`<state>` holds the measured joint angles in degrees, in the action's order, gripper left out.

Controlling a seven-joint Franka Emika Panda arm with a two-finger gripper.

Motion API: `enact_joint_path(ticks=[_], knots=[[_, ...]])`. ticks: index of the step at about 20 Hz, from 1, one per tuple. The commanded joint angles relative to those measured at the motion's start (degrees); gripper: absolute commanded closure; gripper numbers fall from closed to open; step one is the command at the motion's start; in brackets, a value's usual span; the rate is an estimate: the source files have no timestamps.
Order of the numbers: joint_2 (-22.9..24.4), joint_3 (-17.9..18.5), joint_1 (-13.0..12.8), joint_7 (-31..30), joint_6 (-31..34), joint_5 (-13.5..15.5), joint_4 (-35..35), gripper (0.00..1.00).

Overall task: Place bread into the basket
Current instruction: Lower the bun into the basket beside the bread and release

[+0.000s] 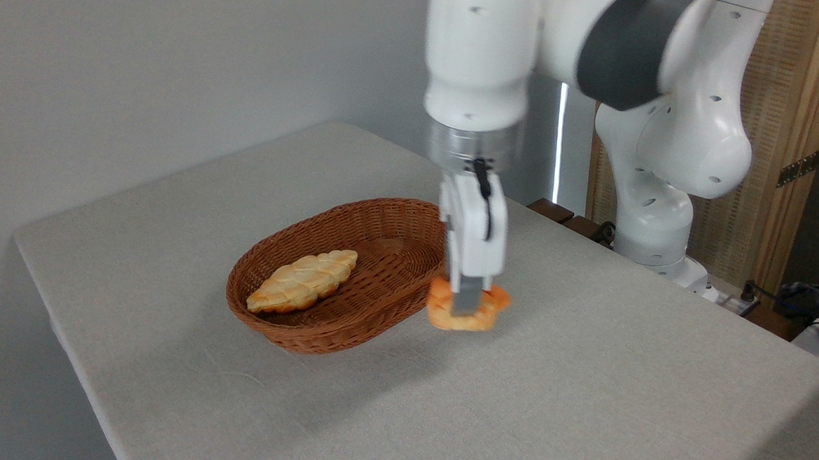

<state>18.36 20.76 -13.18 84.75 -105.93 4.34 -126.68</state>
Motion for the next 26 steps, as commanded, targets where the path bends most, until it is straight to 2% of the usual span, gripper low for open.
enact_joint_path(ticks=[1,3,6,7,9,10,13,16,23,26], knots=[[-2.3,-4.2,0.0,-7.9,0.6,5.3,3.0,0.50],[-4.0,-8.3,0.0,-13.3,0.6,6.7,4.3,0.50],[-5.5,-12.8,0.0,-22.2,0.6,6.8,5.0,0.48],[-5.9,-14.4,0.0,-24.3,0.6,6.7,5.0,0.43],[-7.2,-16.3,0.0,-28.7,0.5,6.7,5.0,0.20],[-7.5,-17.5,0.0,-30.9,-0.2,6.4,5.0,0.12],[-8.3,-18.7,0.0,-39.2,-4.3,5.9,5.0,0.00],[-8.6,-19.0,0.0,-40.7,-6.1,4.6,5.2,0.00],[-8.3,-18.9,0.3,-40.7,-4.8,3.8,8.7,0.00],[-8.4,-18.5,0.7,-40.7,-4.7,2.2,10.3,0.00]])
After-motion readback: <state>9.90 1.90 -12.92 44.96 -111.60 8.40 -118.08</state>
